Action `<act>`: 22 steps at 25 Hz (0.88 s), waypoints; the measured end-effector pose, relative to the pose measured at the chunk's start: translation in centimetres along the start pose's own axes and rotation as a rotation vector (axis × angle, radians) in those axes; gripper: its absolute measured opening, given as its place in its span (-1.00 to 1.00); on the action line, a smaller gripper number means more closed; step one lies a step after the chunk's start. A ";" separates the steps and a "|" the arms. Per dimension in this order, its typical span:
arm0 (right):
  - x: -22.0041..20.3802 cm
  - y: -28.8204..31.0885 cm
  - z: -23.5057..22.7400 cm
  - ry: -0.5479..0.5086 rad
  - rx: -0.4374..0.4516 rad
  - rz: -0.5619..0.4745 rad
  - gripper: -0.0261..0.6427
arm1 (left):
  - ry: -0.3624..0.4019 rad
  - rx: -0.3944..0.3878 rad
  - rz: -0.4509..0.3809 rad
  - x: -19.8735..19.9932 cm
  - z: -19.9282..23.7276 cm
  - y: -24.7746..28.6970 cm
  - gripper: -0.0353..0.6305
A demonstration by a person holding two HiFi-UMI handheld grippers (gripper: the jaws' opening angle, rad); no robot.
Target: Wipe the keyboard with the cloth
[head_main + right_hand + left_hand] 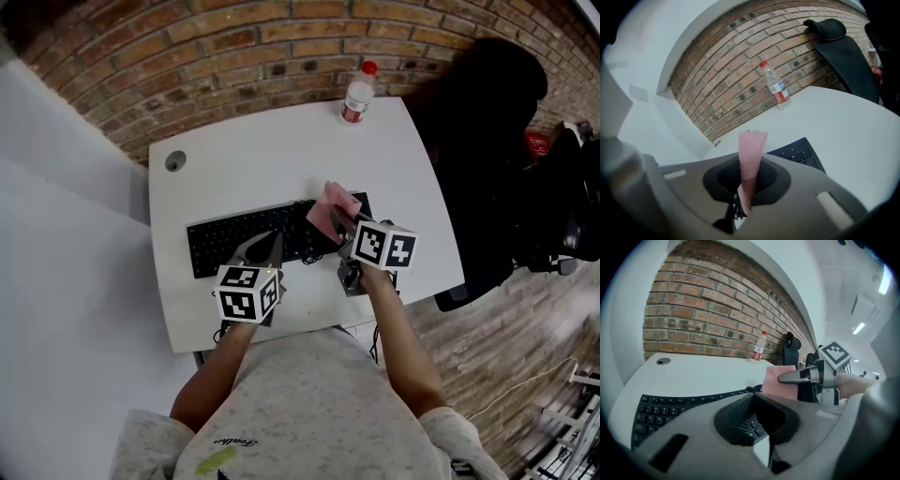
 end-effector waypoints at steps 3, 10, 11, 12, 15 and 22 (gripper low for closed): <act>0.3 -0.4 -1.3 0.002 0.004 0.005 -0.84 | 0.001 0.009 -0.001 0.1 -0.9 0.8 -0.90; 1.0 -1.3 -4.5 0.003 0.015 0.020 -0.84 | -0.007 0.037 -0.004 0.1 -2.8 2.6 -0.90; 1.1 -1.3 -4.9 0.002 0.016 0.023 -0.84 | -0.009 0.041 -0.004 0.1 -3.0 2.8 -0.90; 1.1 -1.4 -5.3 0.001 0.018 0.026 -0.84 | -0.011 0.046 -0.005 0.0 -3.3 3.0 -0.90; 1.4 -1.9 -6.3 -0.003 0.023 0.033 -0.84 | -0.018 0.060 -0.007 0.0 -4.0 3.5 -0.90; 1.8 -2.8 -8.9 0.009 0.021 0.036 -0.84 | -0.030 0.090 -0.005 -0.4 -5.1 4.3 -0.90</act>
Point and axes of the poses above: the fingertips, and each gripper's own axes: y forward along the fingers, z to its left, x out of its top, the point moved 2 cm from there along -y, backward along the fingers, and after that the axes turned 2 degrees about z, right-handed, at the moved point
